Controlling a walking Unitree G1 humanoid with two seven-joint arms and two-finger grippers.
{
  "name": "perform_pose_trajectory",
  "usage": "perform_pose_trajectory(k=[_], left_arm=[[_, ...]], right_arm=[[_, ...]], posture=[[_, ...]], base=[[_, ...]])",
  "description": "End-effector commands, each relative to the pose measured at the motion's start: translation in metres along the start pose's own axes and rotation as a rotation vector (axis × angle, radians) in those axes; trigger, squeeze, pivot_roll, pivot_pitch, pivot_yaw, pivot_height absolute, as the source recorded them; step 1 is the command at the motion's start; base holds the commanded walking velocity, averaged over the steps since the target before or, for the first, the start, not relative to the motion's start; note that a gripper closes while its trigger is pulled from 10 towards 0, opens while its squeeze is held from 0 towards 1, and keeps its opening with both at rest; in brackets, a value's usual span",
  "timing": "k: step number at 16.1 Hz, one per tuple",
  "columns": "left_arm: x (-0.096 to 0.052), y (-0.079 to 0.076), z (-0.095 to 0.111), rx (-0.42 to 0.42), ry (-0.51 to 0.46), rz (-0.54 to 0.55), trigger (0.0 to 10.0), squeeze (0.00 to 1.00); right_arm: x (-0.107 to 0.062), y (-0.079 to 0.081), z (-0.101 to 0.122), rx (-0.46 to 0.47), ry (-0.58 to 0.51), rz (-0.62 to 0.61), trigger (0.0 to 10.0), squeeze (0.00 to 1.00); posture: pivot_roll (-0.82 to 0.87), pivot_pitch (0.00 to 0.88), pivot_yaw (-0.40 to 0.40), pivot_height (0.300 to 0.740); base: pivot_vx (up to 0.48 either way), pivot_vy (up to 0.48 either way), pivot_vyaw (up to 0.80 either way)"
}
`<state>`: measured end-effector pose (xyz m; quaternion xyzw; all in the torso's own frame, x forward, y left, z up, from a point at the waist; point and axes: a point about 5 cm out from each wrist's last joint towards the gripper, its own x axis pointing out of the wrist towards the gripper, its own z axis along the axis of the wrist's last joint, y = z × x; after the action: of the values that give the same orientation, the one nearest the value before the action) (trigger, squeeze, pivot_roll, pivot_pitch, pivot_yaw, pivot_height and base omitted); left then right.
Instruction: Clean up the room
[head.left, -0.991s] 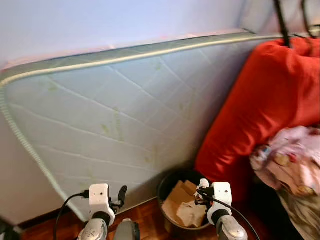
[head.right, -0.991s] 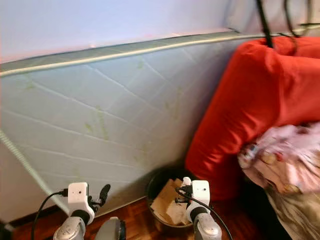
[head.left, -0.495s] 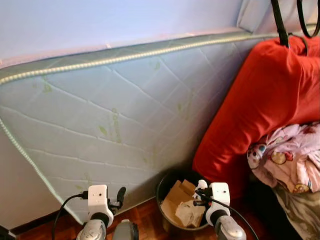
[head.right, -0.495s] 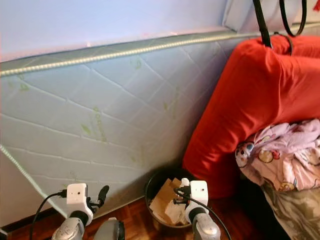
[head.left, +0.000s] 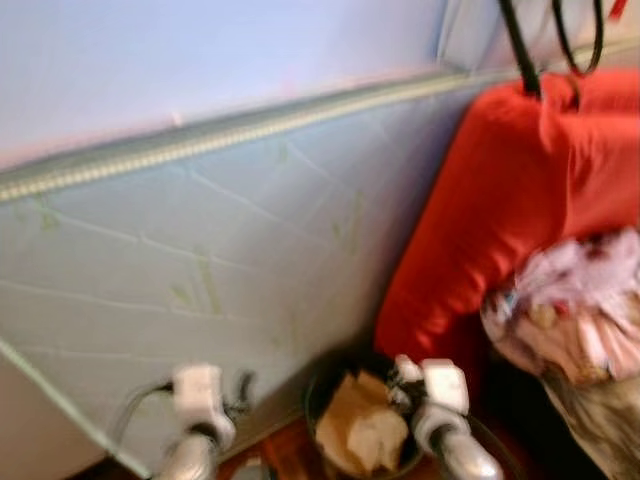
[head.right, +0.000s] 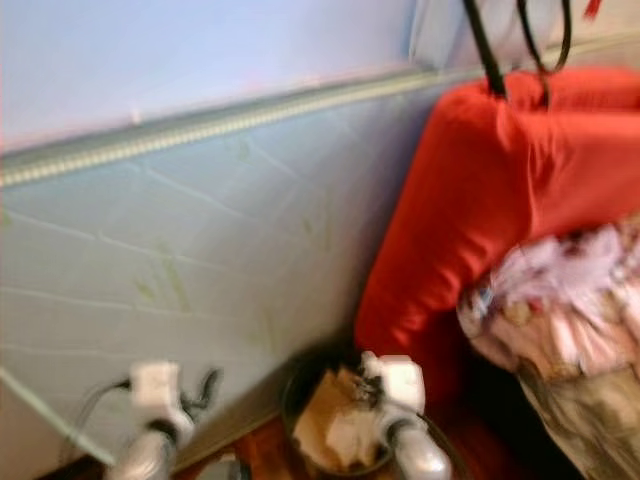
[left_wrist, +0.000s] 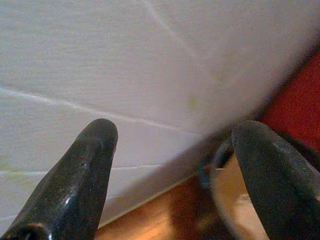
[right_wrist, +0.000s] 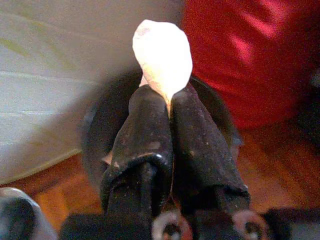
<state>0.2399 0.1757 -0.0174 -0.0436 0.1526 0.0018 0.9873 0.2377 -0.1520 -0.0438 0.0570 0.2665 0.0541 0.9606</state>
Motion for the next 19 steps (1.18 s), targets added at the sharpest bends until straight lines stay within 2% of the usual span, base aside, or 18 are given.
perform_pose_trajectory(k=[1,9,16,19], left_arm=[[-0.002,0.012,0.000,0.011,0.003,0.031,10.0,0.00],[-0.001,0.016,0.004,0.025,-0.019,0.035,10.0,0.00],[-0.003,0.015,0.034,0.043,-0.153,0.024,10.0,0.00],[-0.017,0.013,0.043,0.056,-0.187,0.004,10.0,0.00]], right_arm=[[0.005,0.014,0.005,-0.005,-0.007,0.039,10.0,0.00],[0.012,0.024,0.011,-0.044,0.037,0.071,10.0,0.00],[0.026,0.019,0.040,-0.054,0.039,0.036,10.0,0.00],[0.033,0.014,0.062,-0.024,-0.002,0.010,10.0,0.00]], posture=[[0.05,0.002,-0.044,0.637],[0.09,0.051,-0.057,0.637],[0.15,0.142,-0.073,0.637],[0.17,0.187,-0.074,0.637]], base=[[0.270,0.000,0.00],[0.000,0.000,0.00],[0.000,0.000,0.00],[0.000,0.000,0.00]])
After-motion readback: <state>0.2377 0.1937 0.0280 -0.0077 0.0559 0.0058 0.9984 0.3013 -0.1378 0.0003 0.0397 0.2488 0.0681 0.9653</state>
